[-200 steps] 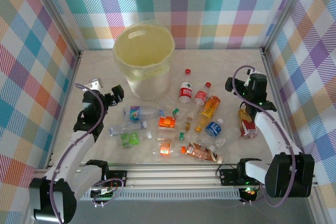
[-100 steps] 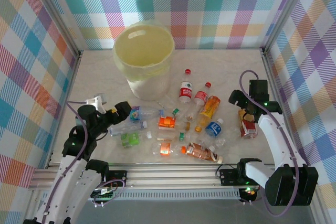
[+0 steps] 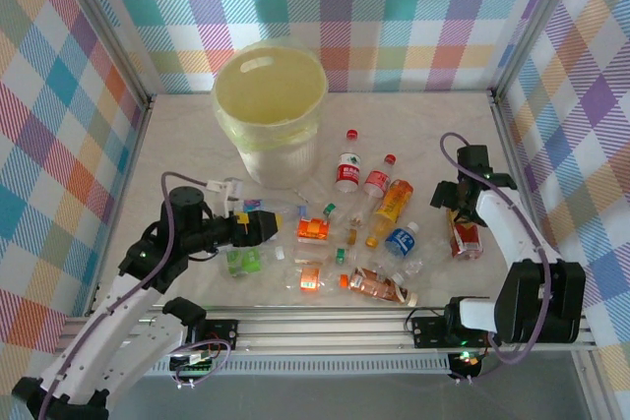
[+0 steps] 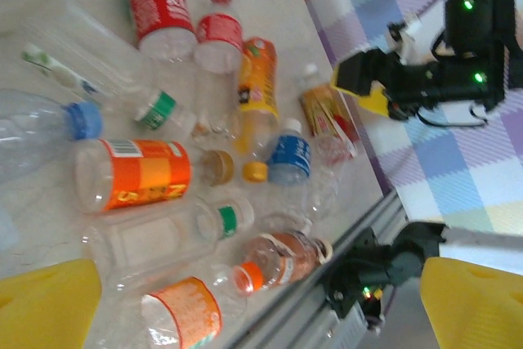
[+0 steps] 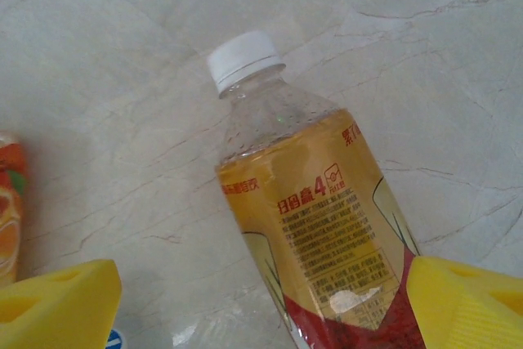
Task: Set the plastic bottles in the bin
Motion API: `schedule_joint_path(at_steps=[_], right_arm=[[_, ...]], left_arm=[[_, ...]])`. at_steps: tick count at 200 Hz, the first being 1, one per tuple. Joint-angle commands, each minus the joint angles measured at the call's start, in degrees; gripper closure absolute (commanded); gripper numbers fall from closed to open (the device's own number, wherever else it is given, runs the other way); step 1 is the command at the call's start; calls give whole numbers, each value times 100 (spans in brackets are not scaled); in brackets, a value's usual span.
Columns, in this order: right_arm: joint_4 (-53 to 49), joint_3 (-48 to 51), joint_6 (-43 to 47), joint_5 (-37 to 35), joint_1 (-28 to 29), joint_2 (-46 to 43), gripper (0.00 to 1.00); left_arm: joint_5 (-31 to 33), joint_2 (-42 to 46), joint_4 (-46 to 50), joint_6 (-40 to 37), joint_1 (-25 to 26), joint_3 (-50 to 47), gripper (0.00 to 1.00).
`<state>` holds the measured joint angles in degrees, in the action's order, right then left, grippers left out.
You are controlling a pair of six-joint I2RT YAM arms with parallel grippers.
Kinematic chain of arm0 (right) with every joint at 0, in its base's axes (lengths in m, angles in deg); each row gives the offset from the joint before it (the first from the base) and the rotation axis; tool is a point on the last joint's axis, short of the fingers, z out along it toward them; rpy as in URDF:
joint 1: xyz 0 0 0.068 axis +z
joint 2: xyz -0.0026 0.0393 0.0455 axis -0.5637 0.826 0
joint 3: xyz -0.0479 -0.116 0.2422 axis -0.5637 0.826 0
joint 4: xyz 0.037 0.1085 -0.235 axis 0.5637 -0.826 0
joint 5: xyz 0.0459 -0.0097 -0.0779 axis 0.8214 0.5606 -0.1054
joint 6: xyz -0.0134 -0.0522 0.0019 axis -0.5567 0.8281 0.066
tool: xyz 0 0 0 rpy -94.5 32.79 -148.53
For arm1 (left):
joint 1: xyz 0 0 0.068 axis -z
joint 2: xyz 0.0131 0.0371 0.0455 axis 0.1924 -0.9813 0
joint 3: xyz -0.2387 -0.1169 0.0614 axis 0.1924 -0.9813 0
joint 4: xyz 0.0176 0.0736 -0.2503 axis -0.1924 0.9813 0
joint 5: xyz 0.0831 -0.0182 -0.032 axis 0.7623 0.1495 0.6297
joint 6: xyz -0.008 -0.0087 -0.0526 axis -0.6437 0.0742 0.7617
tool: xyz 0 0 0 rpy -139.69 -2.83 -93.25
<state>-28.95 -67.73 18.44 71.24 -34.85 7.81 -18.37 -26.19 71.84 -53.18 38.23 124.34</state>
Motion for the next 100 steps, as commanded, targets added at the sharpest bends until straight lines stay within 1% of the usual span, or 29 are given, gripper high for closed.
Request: schedule_joint_path(at_steps=[1,26,45,100], right_arm=[[-104,-208,177,-36,-69,234,10],[-91,-232,212,-46,-113,602,10],[-77,-244,229,-221,-114,839,10],[12,-217,243,-578,-117,1244,10]], left_arm=[[-162,-173,290,-272,279,383,0],[-195,-393,689,-620,521,817,0],[-185,-475,914,-876,599,1007,0],[-123,-466,791,-961,609,936,0]])
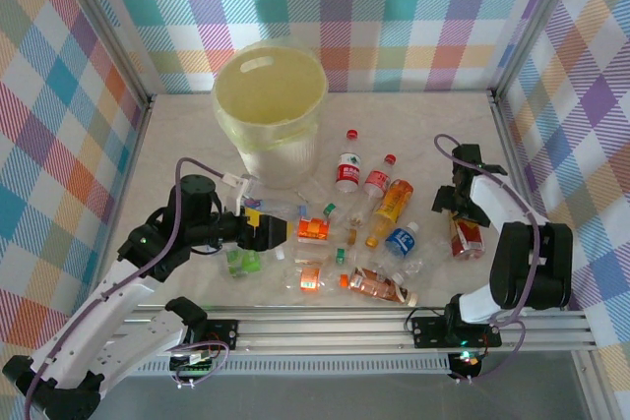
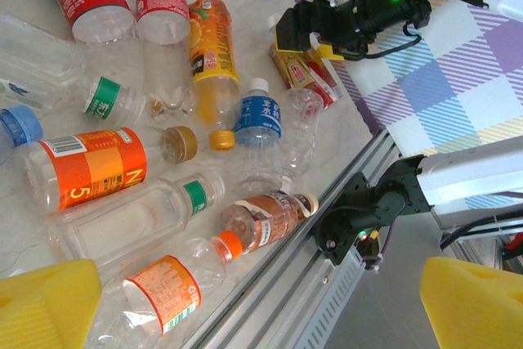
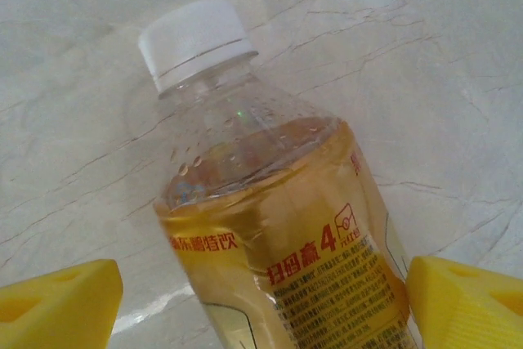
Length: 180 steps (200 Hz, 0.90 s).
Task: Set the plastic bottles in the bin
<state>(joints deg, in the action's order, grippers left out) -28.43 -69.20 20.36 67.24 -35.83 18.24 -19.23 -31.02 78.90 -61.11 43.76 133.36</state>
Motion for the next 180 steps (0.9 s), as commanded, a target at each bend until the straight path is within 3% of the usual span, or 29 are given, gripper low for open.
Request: schedule_joint_path(at_steps=[1,48,131,180], right_arm=[[-37,-75,49,-187,-21,210,10],[50,-141,64,-451,-29,464,12],[730,-267,289,-711,-18,632,37],[1223,-958,818,-679,-15,1162,40]], left_arm=[[-38,21,84,-168,56,29,0],[21,17,39,-213,56,-47,0],[151,-31,63,-309,56,-27,0],[232,-71,56,-351,56,-11,0]])
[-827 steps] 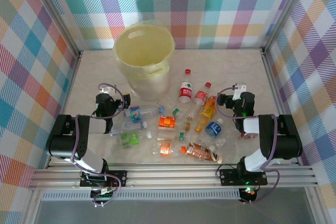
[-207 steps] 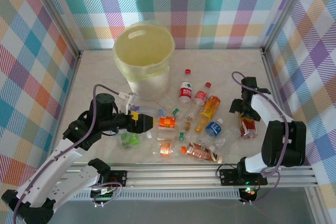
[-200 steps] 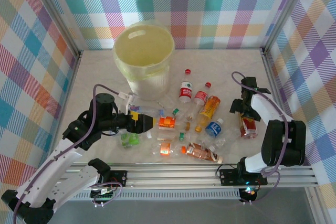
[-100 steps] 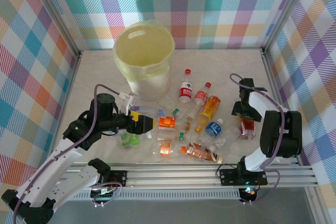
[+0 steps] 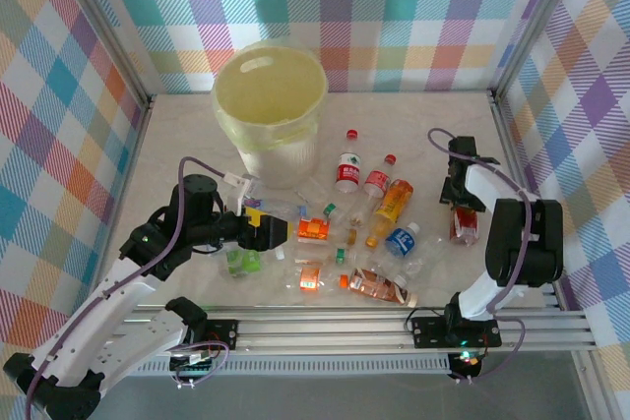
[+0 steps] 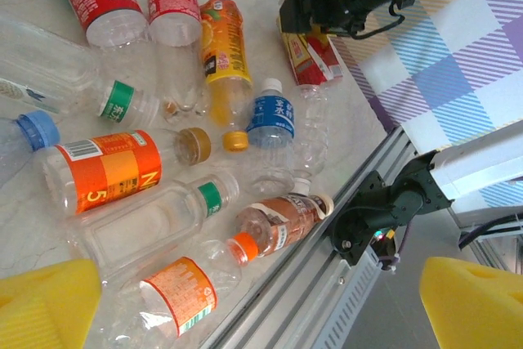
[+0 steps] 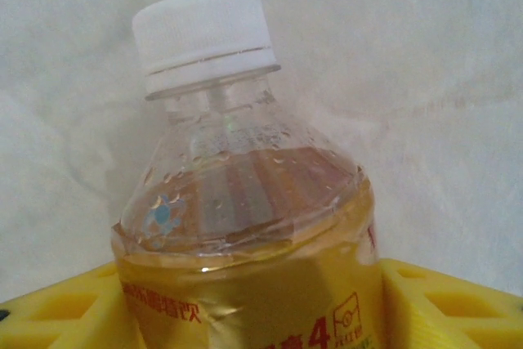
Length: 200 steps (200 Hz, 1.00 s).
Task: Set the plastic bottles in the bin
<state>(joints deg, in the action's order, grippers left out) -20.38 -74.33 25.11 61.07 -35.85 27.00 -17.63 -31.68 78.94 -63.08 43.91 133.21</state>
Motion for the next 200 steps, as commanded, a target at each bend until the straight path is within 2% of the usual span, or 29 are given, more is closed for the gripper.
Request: schedule_joint_path(at_steps=[1,41,80,92,120,141,200], right_arm=[[419,-458,349,-54,-13,306,39],[163,-1367,415,592,28,1092,39],[7,-1784,441,851,79,1540,37],[-3,-1799,449,881,81,1546,34],[-72,-1746,537,1023,79,1415,20],[-160,-1617,608,1159,81,1205,14],[-503,-1229,666,1496,80,821,13]], left_arm=[[74,-5,52,-155,40,4,0],[187,-14,76,-224,40,20,0],[280,-14,140,-297,40,23,0],[303,-12,148,-297,40,24,0],[295,-38,140,-301,40,29,0],[296,-49,144,-306,40,33,0],[286,-1,209,-347,42,41,0]])
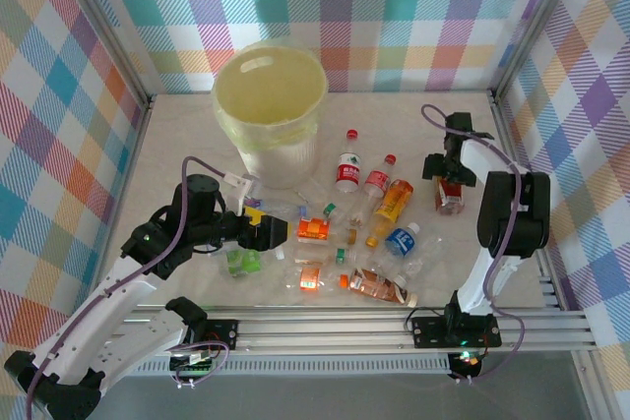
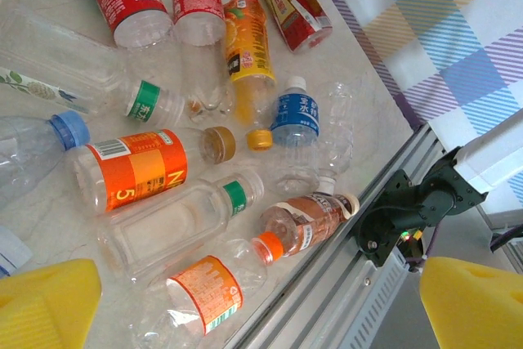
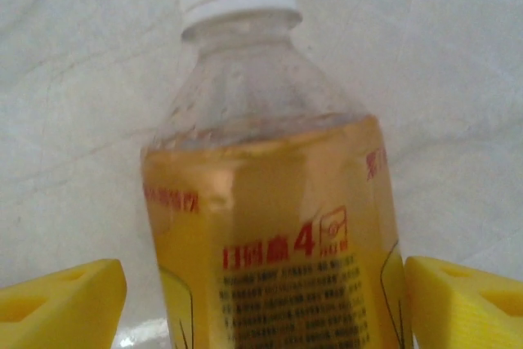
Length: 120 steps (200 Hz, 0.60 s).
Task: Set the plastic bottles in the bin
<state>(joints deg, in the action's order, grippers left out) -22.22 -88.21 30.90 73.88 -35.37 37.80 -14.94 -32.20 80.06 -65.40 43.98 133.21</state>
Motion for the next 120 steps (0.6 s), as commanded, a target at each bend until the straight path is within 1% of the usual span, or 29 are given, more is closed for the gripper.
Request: schedule_joint_path(at_steps=[1,30,120], right_arm=[[-324,164,80,218,29,-268,13],[-460,338,74,247,36,-372,14],[-549,473,-137,15,36,-442,30]], left_arm=[[17,54,102,-117,34,40,0],[38,100,149,-153,34,43,0],[-36,153,123,-127,34,18,0]])
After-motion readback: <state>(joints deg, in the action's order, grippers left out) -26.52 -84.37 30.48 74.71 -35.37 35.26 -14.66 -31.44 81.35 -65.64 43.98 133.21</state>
